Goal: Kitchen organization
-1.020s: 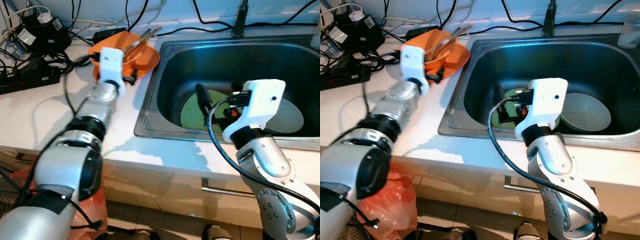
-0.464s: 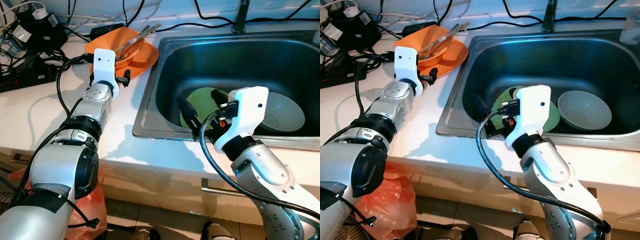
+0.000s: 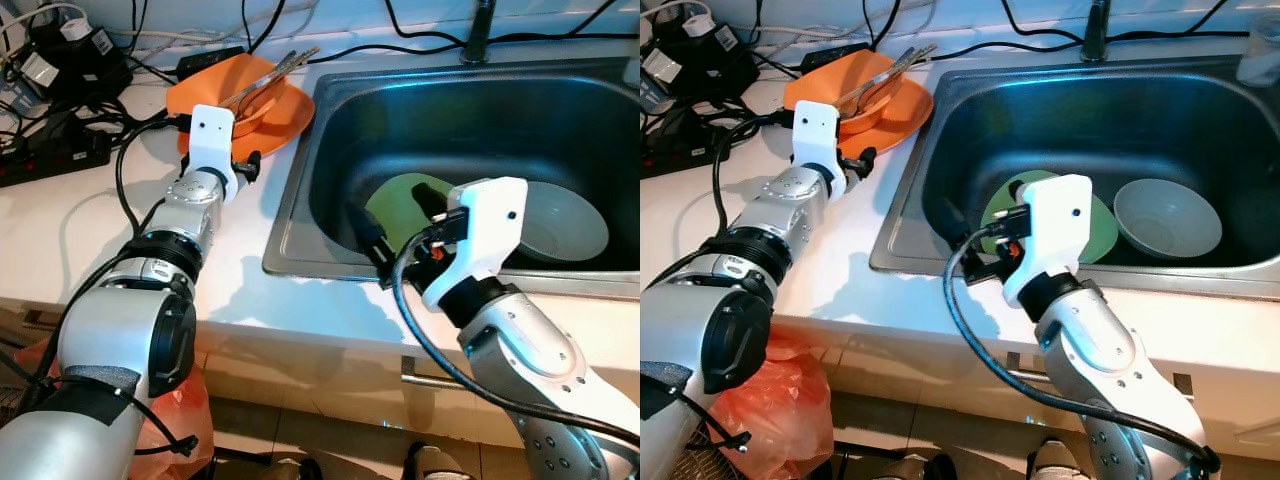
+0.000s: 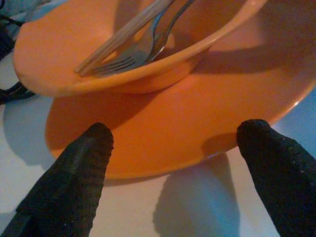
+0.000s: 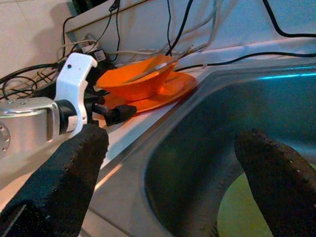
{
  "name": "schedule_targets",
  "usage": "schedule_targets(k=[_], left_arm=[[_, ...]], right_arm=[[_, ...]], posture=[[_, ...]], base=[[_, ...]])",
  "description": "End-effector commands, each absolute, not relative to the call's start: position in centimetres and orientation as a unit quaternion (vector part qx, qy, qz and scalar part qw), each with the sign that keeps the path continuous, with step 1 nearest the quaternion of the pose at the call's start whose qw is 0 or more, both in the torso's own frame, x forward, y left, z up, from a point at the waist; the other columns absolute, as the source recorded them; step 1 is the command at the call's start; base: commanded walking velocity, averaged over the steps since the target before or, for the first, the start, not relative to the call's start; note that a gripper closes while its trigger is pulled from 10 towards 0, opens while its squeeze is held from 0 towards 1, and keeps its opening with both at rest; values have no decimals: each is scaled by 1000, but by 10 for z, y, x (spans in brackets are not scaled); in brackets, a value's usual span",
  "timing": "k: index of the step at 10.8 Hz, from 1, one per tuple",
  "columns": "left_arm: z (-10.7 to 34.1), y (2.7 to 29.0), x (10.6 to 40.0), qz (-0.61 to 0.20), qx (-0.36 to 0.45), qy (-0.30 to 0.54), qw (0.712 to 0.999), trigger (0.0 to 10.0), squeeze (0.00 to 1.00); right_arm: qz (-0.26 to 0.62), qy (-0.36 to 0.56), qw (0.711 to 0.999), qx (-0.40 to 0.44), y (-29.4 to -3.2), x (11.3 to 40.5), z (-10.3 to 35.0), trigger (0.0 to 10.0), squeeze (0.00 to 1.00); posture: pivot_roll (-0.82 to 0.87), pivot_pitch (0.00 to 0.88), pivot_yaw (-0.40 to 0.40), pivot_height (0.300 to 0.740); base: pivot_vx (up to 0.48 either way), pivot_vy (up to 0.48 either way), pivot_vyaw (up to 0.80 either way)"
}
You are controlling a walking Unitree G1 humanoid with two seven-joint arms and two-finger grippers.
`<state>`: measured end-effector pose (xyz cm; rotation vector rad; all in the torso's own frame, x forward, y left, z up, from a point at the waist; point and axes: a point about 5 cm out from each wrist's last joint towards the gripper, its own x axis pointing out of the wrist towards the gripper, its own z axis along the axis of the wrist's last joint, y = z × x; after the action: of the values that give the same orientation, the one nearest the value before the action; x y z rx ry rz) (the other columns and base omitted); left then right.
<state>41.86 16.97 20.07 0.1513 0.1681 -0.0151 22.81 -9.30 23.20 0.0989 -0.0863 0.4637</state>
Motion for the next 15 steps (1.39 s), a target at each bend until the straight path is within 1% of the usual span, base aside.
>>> schedule_targets(k=[1, 3, 6, 10, 12, 15], left_arm=[[196, 184, 416, 14, 77, 107, 991, 10000, 0], [210, 188, 419, 31, 25, 82, 996, 10000, 0], [207, 197, 418, 48, 5, 103, 994, 10000, 0], [188, 208, 411, 47, 15, 165, 985, 10000, 0], [180, 215, 407, 46, 44, 190, 980, 10000, 0], [170, 223, 402, 46, 46, 208, 976, 10000, 0]], right_arm=[[241, -41, 968, 53, -89, 224, 232, 10000, 314], [237, -40, 969, 52, -90, 223, 231, 10000, 318], [235, -41, 970, 51, -90, 224, 231, 10000, 314], [234, -39, 970, 51, -89, 223, 230, 10000, 310], [234, -39, 970, 53, -89, 223, 229, 10000, 310], [234, -38, 970, 53, -89, 223, 228, 10000, 310]], posture=[[-206, 164, 209, 740], [-209, 164, 212, 740], [-211, 164, 211, 740], [-207, 167, 218, 740], [-198, 167, 219, 740], [-190, 163, 220, 740]], base=[[0, 0, 0], [0, 0, 0], [0, 0, 0], [0, 0, 0], [0, 0, 0], [0, 0, 0]])
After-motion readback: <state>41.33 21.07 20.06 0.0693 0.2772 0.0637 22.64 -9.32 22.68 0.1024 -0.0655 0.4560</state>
